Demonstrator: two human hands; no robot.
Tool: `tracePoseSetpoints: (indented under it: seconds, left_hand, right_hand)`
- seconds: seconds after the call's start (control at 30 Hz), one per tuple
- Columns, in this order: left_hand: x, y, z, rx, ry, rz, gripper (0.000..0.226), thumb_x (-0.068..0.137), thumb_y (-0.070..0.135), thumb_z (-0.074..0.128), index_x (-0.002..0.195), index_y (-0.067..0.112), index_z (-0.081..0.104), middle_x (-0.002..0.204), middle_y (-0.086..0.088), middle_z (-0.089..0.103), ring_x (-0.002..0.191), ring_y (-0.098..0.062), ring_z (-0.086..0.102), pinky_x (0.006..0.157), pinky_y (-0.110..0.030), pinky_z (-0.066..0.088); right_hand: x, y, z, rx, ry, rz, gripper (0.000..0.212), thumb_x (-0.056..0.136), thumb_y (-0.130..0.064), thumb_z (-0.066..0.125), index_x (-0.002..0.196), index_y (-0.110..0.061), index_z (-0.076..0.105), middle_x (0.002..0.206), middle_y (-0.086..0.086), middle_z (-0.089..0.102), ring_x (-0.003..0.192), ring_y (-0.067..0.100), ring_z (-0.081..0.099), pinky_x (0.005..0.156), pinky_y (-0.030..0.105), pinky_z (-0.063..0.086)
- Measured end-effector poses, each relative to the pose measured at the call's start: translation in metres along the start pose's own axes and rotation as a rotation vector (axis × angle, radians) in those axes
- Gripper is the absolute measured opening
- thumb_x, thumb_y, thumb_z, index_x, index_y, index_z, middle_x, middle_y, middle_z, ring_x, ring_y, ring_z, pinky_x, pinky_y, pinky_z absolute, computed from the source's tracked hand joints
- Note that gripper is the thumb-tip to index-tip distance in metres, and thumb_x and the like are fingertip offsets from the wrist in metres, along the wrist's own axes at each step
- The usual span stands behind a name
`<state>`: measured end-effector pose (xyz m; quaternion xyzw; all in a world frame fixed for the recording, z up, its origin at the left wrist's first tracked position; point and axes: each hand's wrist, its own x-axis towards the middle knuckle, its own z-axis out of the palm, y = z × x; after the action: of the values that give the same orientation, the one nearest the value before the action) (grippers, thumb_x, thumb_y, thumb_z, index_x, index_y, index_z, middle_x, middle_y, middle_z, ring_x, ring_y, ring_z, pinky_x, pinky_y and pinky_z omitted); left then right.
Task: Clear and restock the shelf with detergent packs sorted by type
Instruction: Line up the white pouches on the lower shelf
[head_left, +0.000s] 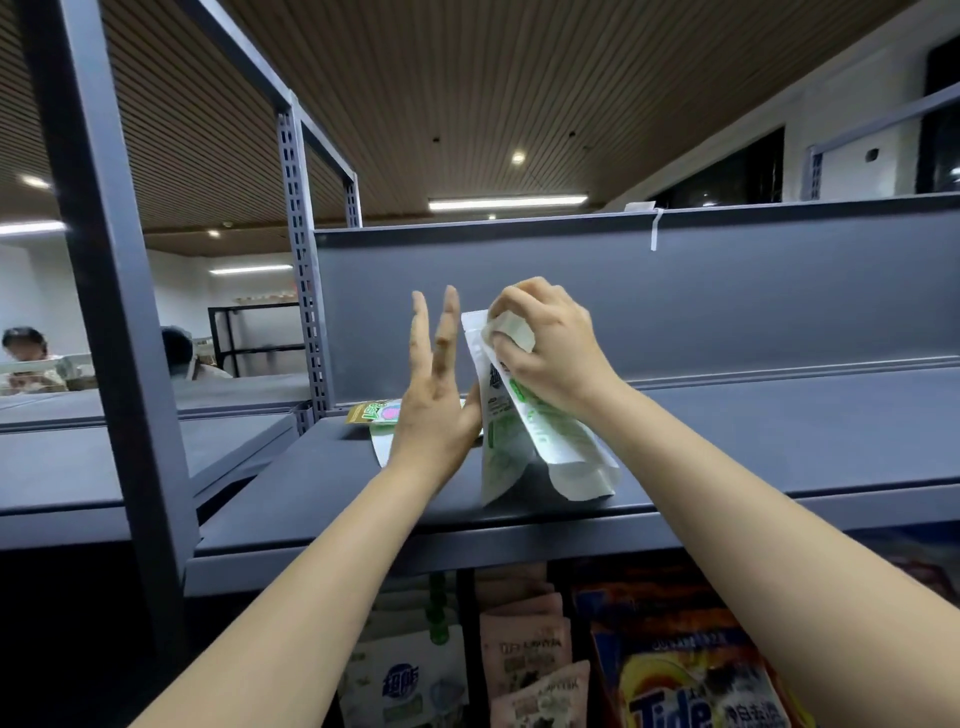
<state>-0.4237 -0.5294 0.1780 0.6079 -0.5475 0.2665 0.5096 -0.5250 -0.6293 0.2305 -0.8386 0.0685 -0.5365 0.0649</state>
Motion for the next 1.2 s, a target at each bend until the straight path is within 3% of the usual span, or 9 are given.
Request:
tracePoseSetpoints:
  seconds: [0.07, 0.17, 0.33, 0.43, 0.7, 0.9, 1.0, 1.07, 1.2]
  left_hand:
    - [0.004, -0.006, 0.011, -0.152, -0.095, -0.231, 0.069, 0.086, 0.048, 0.051, 0.142, 0.052, 0.011, 0.155, 0.002, 0.025, 0.123, -0.011, 0.050, 0.089, -0.031, 0.048]
    - [0.013, -0.006, 0.028, -0.529, -0.231, -0.598, 0.032, 0.094, 0.043, 0.038, 0.116, 0.028, 0.055, 0.110, -0.002, 0.068, 0.100, -0.020, 0.065, 0.076, -0.033, 0.054]
    - [0.015, -0.009, 0.034, -0.599, -0.282, -0.813, 0.033, 0.096, 0.031, 0.033, 0.092, 0.015, 0.062, 0.100, -0.010, 0.072, 0.100, -0.029, 0.066, 0.093, -0.043, 0.050]
    - [0.019, -0.007, 0.033, -0.651, -0.261, -0.842, 0.040, 0.086, 0.042, 0.036, 0.094, 0.014, 0.064, 0.101, -0.011, 0.072, 0.100, -0.031, 0.067, 0.099, -0.049, 0.047]
    - [0.017, -0.012, 0.038, -0.845, -0.350, -0.825, 0.047, 0.089, 0.050, 0.036, 0.107, 0.014, 0.061, 0.113, -0.013, 0.068, 0.109, -0.032, 0.063, 0.102, -0.051, 0.041]
    - [0.019, -0.005, 0.048, -0.795, -0.341, -0.833, 0.030, 0.083, 0.035, 0.045, 0.080, 0.021, 0.071, 0.103, -0.015, 0.070, 0.100, -0.033, 0.066, 0.099, -0.049, 0.045]
    - [0.018, 0.000, 0.039, -0.675, -0.289, -0.788, 0.021, 0.077, 0.027, 0.051, 0.074, 0.017, 0.069, 0.075, -0.003, 0.072, 0.065, -0.018, 0.067, 0.058, -0.020, 0.050]
    - [0.020, -0.001, 0.032, -0.647, -0.134, -0.814, 0.016, 0.082, 0.015, 0.052, 0.069, 0.014, 0.062, 0.058, 0.001, 0.065, 0.049, -0.013, 0.059, 0.039, -0.012, 0.039]
    - [0.018, -0.019, 0.014, -0.612, 0.169, -0.897, 0.018, 0.080, 0.019, 0.063, 0.094, 0.007, 0.062, 0.085, -0.009, 0.067, 0.068, -0.020, 0.065, 0.054, -0.027, 0.052]
  right_hand:
    - [-0.005, 0.004, 0.003, 0.110, -0.045, 0.047, 0.025, 0.083, -0.029, 0.055, 0.107, -0.025, 0.059, 0.112, -0.008, 0.056, 0.106, 0.018, 0.050, 0.097, 0.036, 0.033]
    - [-0.020, 0.011, 0.008, 0.254, -0.135, 0.124, 0.049, 0.084, -0.033, 0.061, 0.131, -0.037, 0.044, 0.127, -0.010, 0.053, 0.120, 0.014, 0.047, 0.105, 0.044, 0.035]
    - [-0.036, 0.030, 0.010, 0.293, -0.256, 0.634, 0.075, 0.082, -0.053, 0.056, 0.146, -0.033, 0.023, 0.146, -0.003, 0.040, 0.129, 0.021, 0.044, 0.105, 0.045, 0.037]
    - [-0.041, 0.044, 0.008, 0.365, -0.457, 0.947, 0.085, 0.065, -0.061, 0.051, 0.138, -0.020, 0.038, 0.123, 0.004, 0.062, 0.097, 0.025, 0.066, 0.081, 0.036, 0.051]
    - [-0.046, 0.058, 0.007, 0.706, -0.583, 1.038, 0.056, 0.068, -0.046, 0.051, 0.111, -0.013, 0.063, 0.093, 0.008, 0.075, 0.077, 0.025, 0.066, 0.075, 0.035, 0.046]
    - [-0.046, 0.052, 0.010, 0.944, -0.326, 1.054, 0.036, 0.078, -0.026, 0.051, 0.105, -0.004, 0.059, 0.095, 0.022, 0.067, 0.077, 0.032, 0.062, 0.071, 0.041, 0.049]
    - [-0.041, 0.052, 0.004, 0.899, -0.026, 0.920, 0.005, 0.081, -0.012, 0.052, 0.084, -0.008, 0.052, 0.081, 0.016, 0.057, 0.062, 0.024, 0.057, 0.060, 0.034, 0.046]
    - [-0.038, 0.057, -0.003, 0.890, 0.149, 0.904, 0.013, 0.087, -0.005, 0.051, 0.080, -0.014, 0.045, 0.077, 0.008, 0.055, 0.061, 0.021, 0.055, 0.058, 0.030, 0.046]
    - [-0.039, 0.068, -0.014, 0.858, 0.439, 0.865, 0.020, 0.090, -0.006, 0.050, 0.079, -0.020, 0.042, 0.088, 0.008, 0.054, 0.081, 0.022, 0.053, 0.071, 0.038, 0.044]
